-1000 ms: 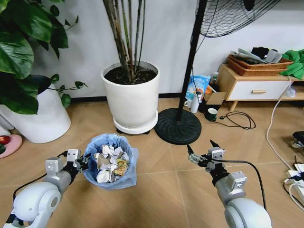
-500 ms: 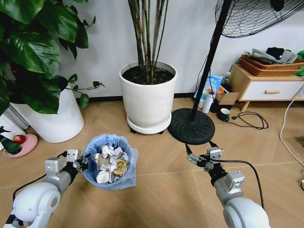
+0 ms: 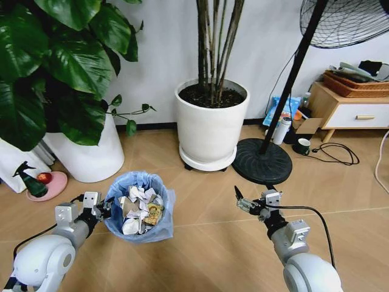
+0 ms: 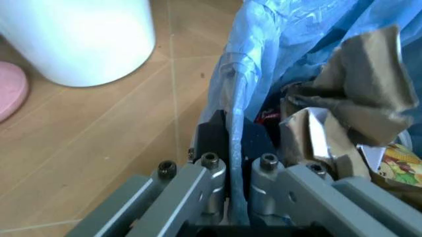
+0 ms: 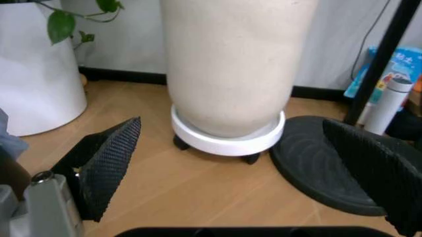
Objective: Pick up the trash bin and place the garbage on the floor into it.
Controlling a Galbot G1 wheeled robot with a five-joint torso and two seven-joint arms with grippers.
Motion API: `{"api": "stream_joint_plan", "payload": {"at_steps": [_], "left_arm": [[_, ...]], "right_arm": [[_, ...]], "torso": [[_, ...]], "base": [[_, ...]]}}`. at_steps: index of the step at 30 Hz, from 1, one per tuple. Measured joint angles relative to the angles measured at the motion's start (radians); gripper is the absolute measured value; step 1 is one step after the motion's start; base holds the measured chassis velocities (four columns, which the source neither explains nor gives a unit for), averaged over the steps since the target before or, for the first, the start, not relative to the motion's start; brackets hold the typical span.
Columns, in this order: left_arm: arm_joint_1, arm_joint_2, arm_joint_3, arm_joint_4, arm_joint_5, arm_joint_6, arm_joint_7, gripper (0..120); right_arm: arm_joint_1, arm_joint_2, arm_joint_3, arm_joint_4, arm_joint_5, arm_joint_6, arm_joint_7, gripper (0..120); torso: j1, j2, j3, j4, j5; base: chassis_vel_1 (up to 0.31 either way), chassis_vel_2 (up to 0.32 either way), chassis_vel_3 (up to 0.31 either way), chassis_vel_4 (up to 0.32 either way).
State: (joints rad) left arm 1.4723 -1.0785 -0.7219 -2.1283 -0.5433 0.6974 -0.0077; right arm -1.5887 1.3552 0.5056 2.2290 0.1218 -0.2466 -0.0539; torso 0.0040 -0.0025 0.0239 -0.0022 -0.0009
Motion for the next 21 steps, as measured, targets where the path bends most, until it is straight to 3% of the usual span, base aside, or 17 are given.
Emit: {"api": "stream_joint_plan", "payload": {"at_steps": [21], "left_arm": [[0.021, -0.019, -0.025, -0.014, 0.008, -0.003, 0.01, 0]], "right_arm": [[-0.021, 0.001, 0.001, 0.006, 0.023, 0.002, 0.008, 100]], "torso": [[0.0, 0.0, 0.0, 0.0002, 0.0004]], "base": [[0.157, 0.157, -0.153, -0.151]]}}
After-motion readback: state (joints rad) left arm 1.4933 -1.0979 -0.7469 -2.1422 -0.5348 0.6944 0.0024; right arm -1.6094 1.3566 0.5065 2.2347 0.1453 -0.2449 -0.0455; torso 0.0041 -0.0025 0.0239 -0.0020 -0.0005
